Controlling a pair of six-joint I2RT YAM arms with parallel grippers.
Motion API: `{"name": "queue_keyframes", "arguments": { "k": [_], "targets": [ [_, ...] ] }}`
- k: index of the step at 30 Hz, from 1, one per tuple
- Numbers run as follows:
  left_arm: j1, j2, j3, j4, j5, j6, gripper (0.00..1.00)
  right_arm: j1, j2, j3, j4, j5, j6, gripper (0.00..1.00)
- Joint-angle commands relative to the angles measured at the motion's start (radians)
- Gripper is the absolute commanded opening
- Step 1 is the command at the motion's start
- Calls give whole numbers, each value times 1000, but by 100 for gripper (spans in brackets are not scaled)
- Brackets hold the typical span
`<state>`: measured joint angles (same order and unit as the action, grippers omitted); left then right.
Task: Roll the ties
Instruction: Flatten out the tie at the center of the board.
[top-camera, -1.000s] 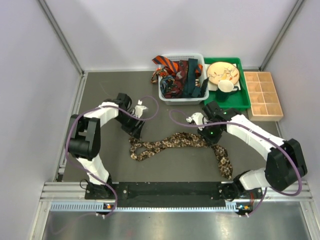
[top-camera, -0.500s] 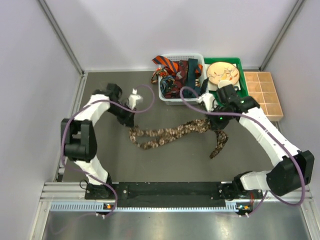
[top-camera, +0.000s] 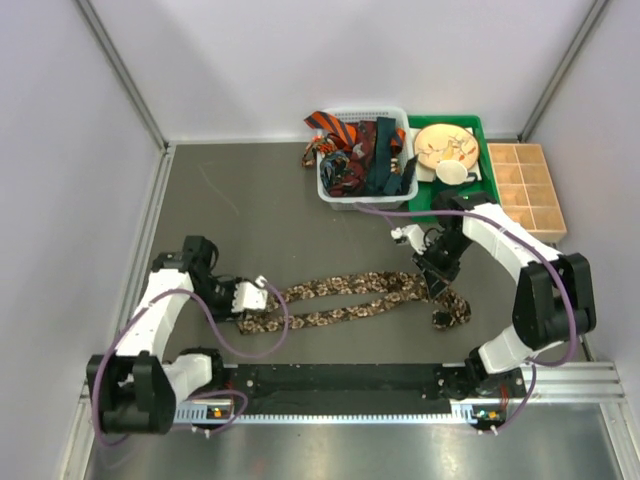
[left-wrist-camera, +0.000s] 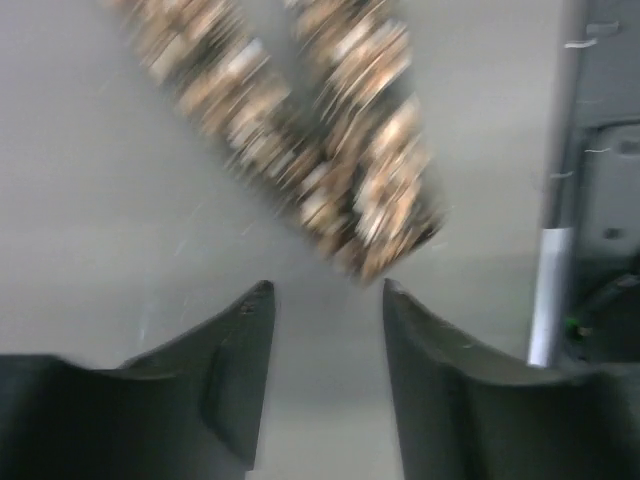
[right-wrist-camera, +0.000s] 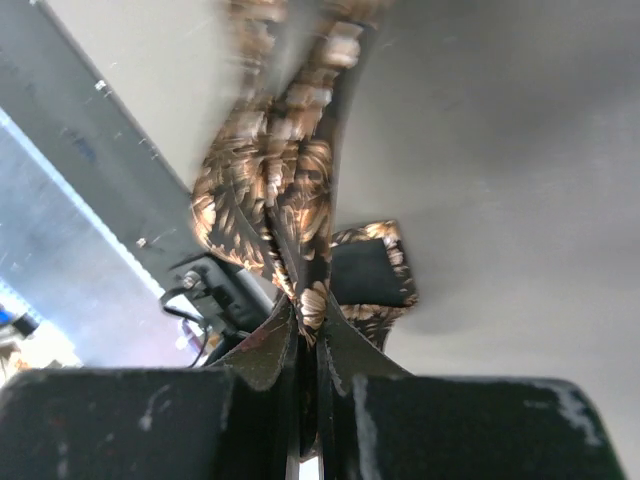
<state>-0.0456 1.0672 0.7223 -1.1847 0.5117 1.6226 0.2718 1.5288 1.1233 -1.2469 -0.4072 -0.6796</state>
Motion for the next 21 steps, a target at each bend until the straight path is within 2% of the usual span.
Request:
{"name": "queue_keyframes", "arguments": {
  "k": [1,3,4,5,7,10,13,14,16,17,21],
  "targets": [
    [156,72,118,129,71,14,65,1,-9,18,-97,-90,-84,0],
    [173,92,178,58,125,17,92,3,-7,21,-94,-84,-80,0],
    [174,86,181,24,142,43,98,3,-7,26,-92,-78,-80,0],
    [171,73,180,5,163,101,99,3,-7,26,-85,-71,-69,0],
    [164,15,154,-33,240,118,99,0,-9,21,-60,-49,-57,0],
    [86,-45,121,-12,251,-41,99,-14,-21,12,-37,-39,-38,0],
    [-58,-41,83,-4,124,-180,99,-22,-24,15,-39,-45,-28,0],
    [-141,-33,72,14,85,-225,96,-22,-24,16,-40,-48,-25,0],
    [-198,-3,55,31,32,-279,88,-22,-22,21,-40,-56,-18,0],
    [-232,3,54,34,28,-306,80,-22,-19,21,-43,-56,-18,0],
    [-333,30,14,120,-48,-431,77,-22,-15,18,-46,-47,-21,0]
  ]
}}
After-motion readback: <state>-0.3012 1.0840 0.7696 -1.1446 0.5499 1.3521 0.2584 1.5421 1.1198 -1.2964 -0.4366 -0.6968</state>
